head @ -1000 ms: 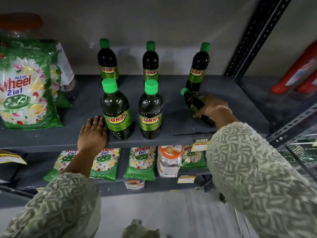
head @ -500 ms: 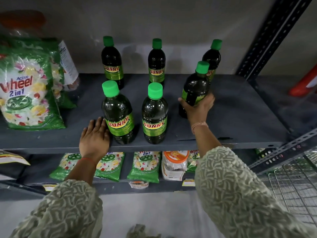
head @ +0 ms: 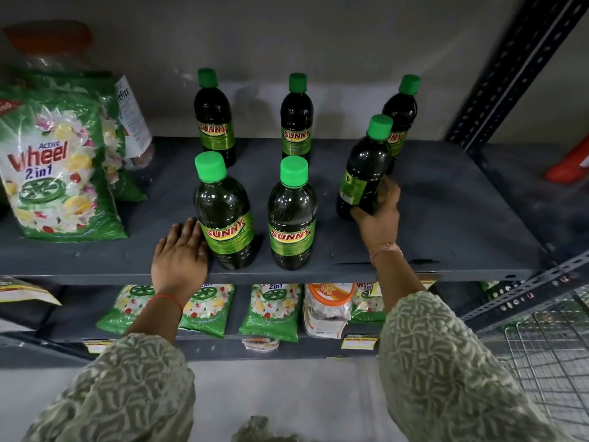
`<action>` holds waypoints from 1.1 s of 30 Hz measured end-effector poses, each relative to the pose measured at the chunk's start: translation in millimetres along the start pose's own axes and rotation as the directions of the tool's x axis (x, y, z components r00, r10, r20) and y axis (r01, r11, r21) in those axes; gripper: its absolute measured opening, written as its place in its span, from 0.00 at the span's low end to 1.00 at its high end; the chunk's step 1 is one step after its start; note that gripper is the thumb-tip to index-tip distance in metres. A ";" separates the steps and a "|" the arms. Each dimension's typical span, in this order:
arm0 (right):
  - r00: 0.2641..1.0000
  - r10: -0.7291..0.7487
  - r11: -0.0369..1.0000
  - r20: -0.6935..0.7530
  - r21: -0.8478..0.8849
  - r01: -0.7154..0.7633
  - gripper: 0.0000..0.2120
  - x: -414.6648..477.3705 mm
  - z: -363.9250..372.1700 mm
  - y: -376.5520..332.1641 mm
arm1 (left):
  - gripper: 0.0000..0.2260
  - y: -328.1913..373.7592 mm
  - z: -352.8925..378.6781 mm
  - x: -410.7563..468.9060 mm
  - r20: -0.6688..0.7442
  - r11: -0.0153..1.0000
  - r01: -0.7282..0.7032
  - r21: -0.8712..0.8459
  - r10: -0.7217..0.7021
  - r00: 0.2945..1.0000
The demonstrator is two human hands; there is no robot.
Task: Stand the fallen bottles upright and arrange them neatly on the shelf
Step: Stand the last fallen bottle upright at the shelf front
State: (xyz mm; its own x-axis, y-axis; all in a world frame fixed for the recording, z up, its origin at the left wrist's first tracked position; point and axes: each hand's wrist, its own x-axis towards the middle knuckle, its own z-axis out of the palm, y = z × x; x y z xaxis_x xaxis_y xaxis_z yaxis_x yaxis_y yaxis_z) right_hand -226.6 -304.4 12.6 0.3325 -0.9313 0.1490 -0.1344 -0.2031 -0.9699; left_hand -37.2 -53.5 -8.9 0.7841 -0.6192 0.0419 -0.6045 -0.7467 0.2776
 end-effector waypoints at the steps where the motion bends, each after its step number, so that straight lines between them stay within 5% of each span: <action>1: 1.000 -0.003 1.000 0.009 0.007 0.002 0.41 -0.8 -1.3 0.0 | 0.30 -0.5 0.7 0.1 0.002 1.000 0.000 0.000 0.000 1.000; 5: 0.998 -0.048 0.978 -0.044 -0.207 0.038 0.55 1.3 12.1 -10.8 | 0.26 -0.5 0.3 0.3 -0.004 1.000 -0.005 -0.010 0.005 1.000; 9: 0.994 -0.046 0.986 -0.102 -0.162 0.029 0.42 2.7 18.4 -13.4 | 0.22 -1.1 1.5 -0.1 -0.004 1.000 -0.012 -0.010 0.012 1.000; 12: 0.995 0.075 0.997 0.060 0.007 -0.076 0.33 5.8 1.0 -5.4 | 0.23 -1.2 1.1 0.5 -0.001 1.000 -0.013 -0.010 0.013 1.000; 16: 0.965 0.150 0.980 0.217 0.096 -0.174 0.41 9.5 -9.0 -6.7 | 0.26 -1.1 0.9 0.2 0.007 1.000 -0.005 -0.016 0.005 1.000; 19: 0.989 0.062 0.998 0.134 -0.036 -0.058 0.50 3.9 3.1 -9.1 | 0.29 -1.1 0.9 0.1 0.002 1.000 -0.006 -0.010 0.006 1.000; 23: 0.998 0.056 0.995 0.011 -0.083 -0.055 0.35 -3.9 4.2 -5.4 | 0.30 -1.3 1.5 -0.7 -0.009 1.000 -0.007 -0.009 0.007 1.000; 29: 0.951 0.138 0.988 0.278 -0.109 -0.112 0.30 11.7 -20.2 0.0 | 0.30 -1.7 0.5 0.6 0.005 1.000 -0.015 0.003 0.015 1.000; 33: 0.944 0.129 0.989 0.303 -0.104 -0.102 0.42 8.2 -19.1 1.8 | 0.25 -0.4 1.2 -0.1 0.001 1.000 -0.018 0.005 0.018 1.000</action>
State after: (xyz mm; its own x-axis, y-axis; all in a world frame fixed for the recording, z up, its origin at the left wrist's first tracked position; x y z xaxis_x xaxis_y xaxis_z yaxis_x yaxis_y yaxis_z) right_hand -242.0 -318.2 15.7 0.5791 -0.8141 -0.0429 -0.2641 -0.1375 -0.9546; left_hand -37.3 -53.5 -10.2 0.7729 -0.6328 0.0457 -0.6192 -0.7366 0.2719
